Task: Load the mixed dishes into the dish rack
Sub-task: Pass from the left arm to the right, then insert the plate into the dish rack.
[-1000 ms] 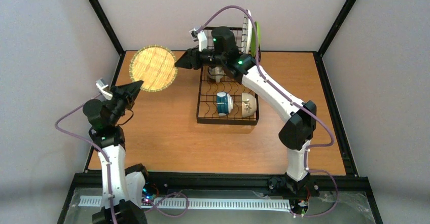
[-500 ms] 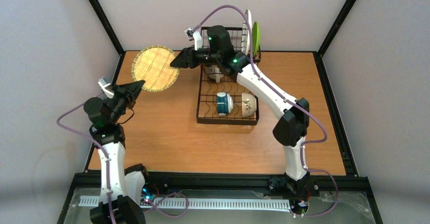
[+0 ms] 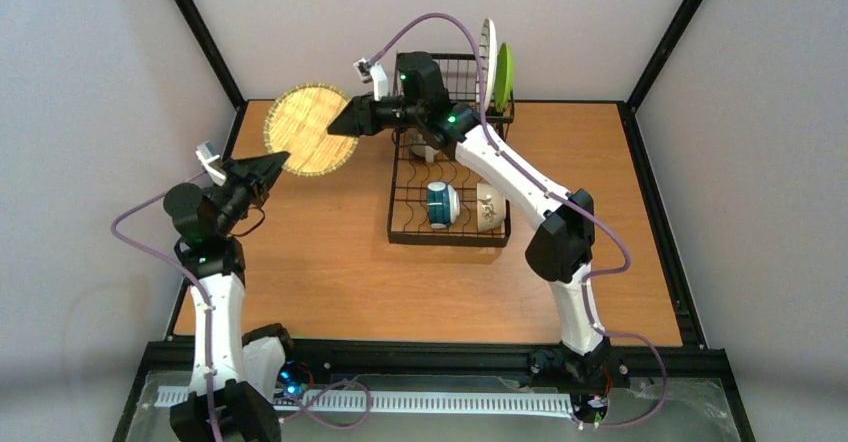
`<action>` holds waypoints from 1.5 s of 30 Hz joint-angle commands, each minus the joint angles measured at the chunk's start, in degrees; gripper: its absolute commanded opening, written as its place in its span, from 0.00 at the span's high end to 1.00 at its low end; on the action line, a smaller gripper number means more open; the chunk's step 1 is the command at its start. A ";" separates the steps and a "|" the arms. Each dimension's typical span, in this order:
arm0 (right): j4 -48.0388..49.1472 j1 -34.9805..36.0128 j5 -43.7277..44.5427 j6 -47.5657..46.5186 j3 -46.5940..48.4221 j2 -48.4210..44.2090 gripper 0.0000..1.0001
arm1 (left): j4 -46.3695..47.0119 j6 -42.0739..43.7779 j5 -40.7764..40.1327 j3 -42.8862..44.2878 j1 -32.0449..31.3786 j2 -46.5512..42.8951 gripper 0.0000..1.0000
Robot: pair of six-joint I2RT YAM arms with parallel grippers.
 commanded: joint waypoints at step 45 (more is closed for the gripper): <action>-6.16 0.34 9.34 -6.60 4.43 -5.06 0.98 | -14.85 5.64 -9.39 7.29 -0.80 -2.56 0.20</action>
